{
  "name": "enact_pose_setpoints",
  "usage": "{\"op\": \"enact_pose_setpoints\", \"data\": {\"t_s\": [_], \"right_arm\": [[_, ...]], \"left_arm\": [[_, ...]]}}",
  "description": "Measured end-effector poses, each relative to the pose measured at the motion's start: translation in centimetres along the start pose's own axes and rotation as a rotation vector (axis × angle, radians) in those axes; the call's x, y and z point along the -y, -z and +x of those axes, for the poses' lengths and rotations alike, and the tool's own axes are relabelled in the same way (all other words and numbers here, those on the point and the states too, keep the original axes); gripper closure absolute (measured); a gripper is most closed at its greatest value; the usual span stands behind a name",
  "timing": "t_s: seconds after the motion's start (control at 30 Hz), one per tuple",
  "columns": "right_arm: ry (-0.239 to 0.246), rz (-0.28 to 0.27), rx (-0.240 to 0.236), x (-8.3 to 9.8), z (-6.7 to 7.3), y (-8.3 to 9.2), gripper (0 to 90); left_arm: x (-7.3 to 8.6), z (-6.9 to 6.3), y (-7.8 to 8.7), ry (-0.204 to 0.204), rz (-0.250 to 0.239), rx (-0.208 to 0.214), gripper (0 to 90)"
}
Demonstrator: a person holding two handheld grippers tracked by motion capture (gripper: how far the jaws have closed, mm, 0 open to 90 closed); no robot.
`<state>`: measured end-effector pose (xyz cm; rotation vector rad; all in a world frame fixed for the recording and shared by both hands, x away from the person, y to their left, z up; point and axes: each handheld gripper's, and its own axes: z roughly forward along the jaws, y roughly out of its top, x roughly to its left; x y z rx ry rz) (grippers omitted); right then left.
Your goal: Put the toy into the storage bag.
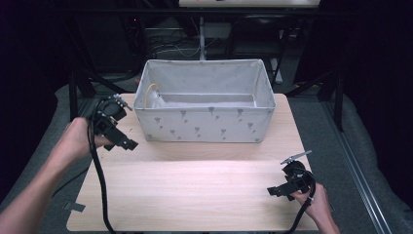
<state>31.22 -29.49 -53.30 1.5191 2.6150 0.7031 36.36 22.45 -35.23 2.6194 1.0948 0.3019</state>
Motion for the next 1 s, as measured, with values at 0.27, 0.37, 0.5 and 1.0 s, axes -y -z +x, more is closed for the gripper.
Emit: {"op": "enact_pose_setpoints", "data": {"t_s": [0.27,0.37,0.5,1.0], "right_arm": [[0.002,0.008,0.005,-0.1,0.1,0.0,4.4],[-0.005,-0.005,0.006,-0.1,0.3,-0.1,4.4],[0.003,0.004,0.012,-0.1,0.2,-0.1,4.5],[0.000,0.003,0.008,0.0,0.2,-0.2,4.5]], "left_arm": [[4.2,-2.6,-4.3,0.021,-0.009,0.004,0.3],[5.6,-3.1,-6.0,0.038,-0.022,0.007,0.3],[7.1,-3.6,-8.3,0.058,-0.002,0.036,0.3],[8.8,-4.9,-12.5,0.079,0.010,0.095,0.3]]}}
